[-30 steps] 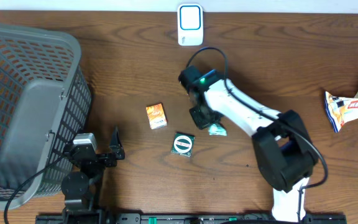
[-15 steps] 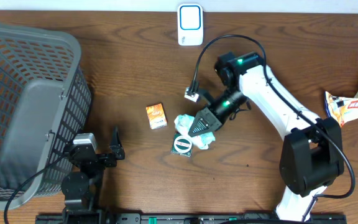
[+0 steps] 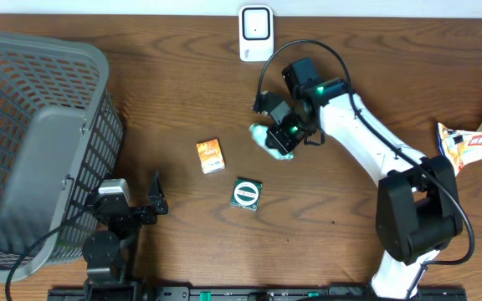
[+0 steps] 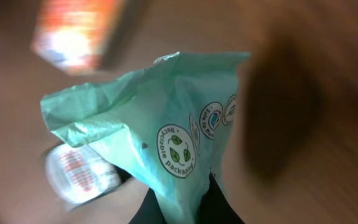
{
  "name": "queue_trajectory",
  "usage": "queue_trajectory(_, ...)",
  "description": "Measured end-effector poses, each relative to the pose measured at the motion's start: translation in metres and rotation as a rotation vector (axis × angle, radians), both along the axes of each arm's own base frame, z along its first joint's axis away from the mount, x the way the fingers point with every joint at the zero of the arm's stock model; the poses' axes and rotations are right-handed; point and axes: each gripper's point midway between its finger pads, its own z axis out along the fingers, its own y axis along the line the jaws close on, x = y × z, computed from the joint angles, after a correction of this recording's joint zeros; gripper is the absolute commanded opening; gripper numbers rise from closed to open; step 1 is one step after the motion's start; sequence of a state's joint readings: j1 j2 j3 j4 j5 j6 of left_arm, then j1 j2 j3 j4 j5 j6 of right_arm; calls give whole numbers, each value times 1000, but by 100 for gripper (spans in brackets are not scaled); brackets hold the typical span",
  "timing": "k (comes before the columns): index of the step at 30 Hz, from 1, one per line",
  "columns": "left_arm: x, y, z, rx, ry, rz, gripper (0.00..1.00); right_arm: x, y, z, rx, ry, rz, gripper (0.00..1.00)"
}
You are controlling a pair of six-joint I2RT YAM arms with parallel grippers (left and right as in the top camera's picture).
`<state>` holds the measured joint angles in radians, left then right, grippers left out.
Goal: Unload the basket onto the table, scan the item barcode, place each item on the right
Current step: 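Lower the right gripper and grasp the wipes pack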
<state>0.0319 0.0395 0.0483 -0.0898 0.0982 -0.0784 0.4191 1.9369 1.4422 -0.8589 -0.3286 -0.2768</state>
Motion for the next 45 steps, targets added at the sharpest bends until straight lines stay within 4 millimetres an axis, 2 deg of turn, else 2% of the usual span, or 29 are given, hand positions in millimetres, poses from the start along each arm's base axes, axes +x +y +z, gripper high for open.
queue_trajectory(2, 0, 0, 0, 0, 0, 0, 98, 2, -12, -13, -72, -5, -74, 19)
queue_trajectory(4, 0, 0, 0, 0, 0, 0, 98, 1, -16, -18, -102, -5, -99, 30)
queue_trajectory(7, 0, 0, 0, 0, 0, 0, 98, 1, -16, -20, -127, -14, -124, 52)
queue_trajectory(9, 0, 0, 0, 0, 0, 0, 98, 1, -15, -20, -139, -20, -133, 58)
queue_trajectory(10, 0, 0, 0, 0, 0, 0, 98, 0, -14, -20, -142, -20, -133, 51)
queue_trajectory(11, 0, 0, 0, 0, 0, 0, 98, -1, -14, -20, -146, -17, -135, 39)
queue_trajectory(12, 0, 0, 0, 0, 0, 0, 98, -2, -14, -20, -152, -12, -140, 22)
queue_trajectory(14, 0, 0, 0, 0, 0, 0, 98, -3, -15, -18, -162, -4, -151, 4)
queue_trajectory(15, 0, 0, 0, 0, 0, 0, 98, -3, -15, -17, -163, -1, -163, 1)
queue_trajectory(18, 0, 0, 0, 0, 0, 0, 98, 1, -14, -11, -158, 4, -208, 1)
queue_trajectory(23, 0, 0, 0, 0, 0, 0, 98, -4, -14, -14, -150, 39, -256, 1)
queue_trajectory(29, 0, 0, 0, 0, 0, 0, 98, -32, -9, -39, -139, 117, -241, 1)
queue_trajectory(34, 0, 0, 0, 0, 0, 0, 98, -37, -5, -59, -119, 91, -256, 1)
queue_trajectory(41, 0, 0, 0, 0, 0, 0, 98, -37, -10, -57, -126, 66, -292, 1)
queue_trajectory(43, 0, 0, 0, 0, 0, 0, 98, -35, -16, -52, -165, 66, -304, 1)
queue_trajectory(45, 0, 0, 0, 0, 0, 0, 98, -33, -19, -39, -200, 75, -310, 1)
